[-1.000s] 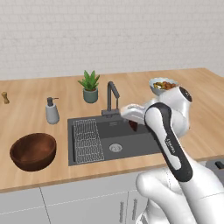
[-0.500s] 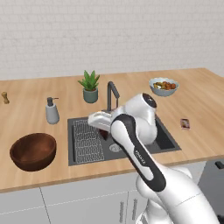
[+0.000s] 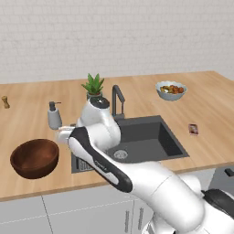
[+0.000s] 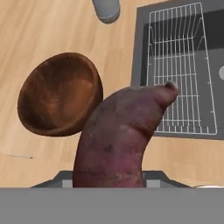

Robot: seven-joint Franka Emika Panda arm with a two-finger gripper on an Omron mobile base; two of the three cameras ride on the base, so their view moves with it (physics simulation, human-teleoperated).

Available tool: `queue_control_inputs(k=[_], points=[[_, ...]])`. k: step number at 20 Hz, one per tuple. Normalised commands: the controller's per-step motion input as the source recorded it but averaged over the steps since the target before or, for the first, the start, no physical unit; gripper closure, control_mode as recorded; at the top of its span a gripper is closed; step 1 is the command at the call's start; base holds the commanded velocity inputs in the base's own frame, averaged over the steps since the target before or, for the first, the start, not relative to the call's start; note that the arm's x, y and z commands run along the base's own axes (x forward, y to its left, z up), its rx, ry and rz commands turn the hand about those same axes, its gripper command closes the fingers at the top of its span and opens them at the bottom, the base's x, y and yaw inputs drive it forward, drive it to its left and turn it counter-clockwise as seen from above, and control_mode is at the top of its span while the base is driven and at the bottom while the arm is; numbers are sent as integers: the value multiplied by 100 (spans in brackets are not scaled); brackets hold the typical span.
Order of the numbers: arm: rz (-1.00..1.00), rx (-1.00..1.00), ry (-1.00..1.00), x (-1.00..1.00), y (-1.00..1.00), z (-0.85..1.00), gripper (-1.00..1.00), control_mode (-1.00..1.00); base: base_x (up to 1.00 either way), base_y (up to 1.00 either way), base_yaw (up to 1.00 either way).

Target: Pick the potato from the sink and place it in the bowl. Then pick the bowl and place it in the microwave. Then close the microwave door and press the start button.

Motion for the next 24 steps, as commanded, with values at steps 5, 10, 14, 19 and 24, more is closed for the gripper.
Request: queue_control_inputs(k=[5, 10, 14, 19, 24], points=[[0, -3, 18, 38, 23, -2, 100, -100, 0, 0, 0], [0, 0, 12, 42, 23, -12, 100, -100, 0, 0, 0], [0, 0, 11, 37, 40, -29, 100, -100, 0, 0, 0], [0, -1, 10, 33, 61, -31, 100, -100, 0, 0, 0], [-1, -7, 13, 40, 74, -26, 100, -100, 0, 0, 0]])
